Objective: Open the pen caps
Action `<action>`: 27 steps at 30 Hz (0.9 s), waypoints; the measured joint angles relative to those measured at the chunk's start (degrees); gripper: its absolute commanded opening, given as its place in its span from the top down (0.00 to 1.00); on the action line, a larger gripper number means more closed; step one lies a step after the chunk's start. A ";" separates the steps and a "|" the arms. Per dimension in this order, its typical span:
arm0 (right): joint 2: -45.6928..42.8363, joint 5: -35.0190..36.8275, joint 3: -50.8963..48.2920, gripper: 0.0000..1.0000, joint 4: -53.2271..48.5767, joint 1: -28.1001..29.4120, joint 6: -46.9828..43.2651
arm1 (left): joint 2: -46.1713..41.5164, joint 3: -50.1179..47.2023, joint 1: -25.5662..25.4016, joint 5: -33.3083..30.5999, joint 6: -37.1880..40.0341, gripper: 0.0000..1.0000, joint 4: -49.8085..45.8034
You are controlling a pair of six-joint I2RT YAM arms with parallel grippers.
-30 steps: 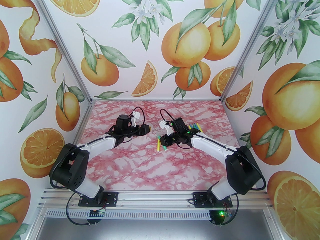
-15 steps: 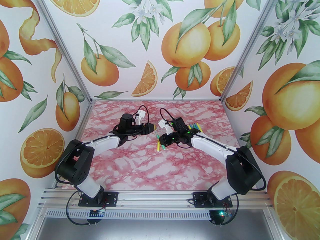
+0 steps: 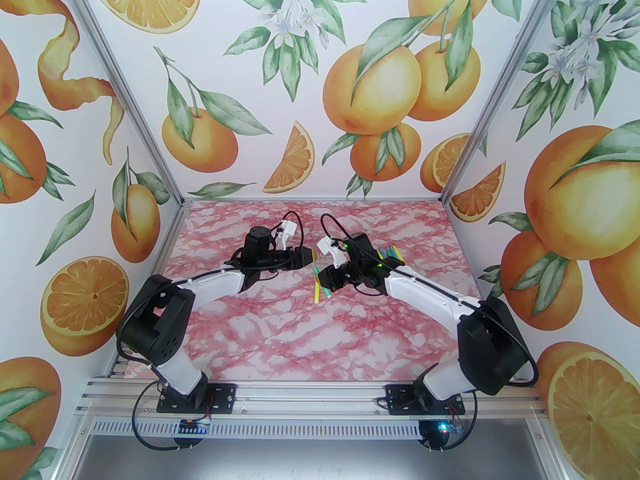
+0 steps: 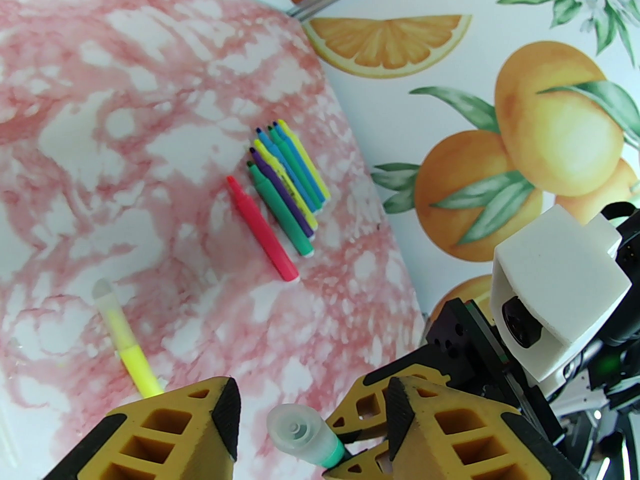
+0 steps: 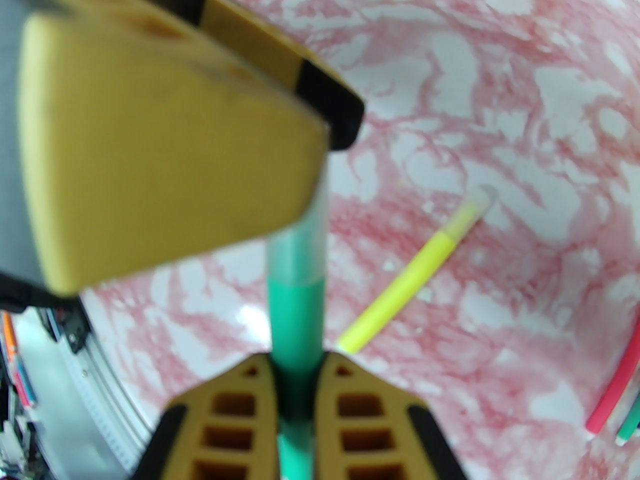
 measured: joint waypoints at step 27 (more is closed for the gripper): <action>-0.68 1.55 0.81 0.94 0.24 -0.59 -0.13 | 1.88 0.98 -0.74 1.90 -3.43 0.70 3.67</action>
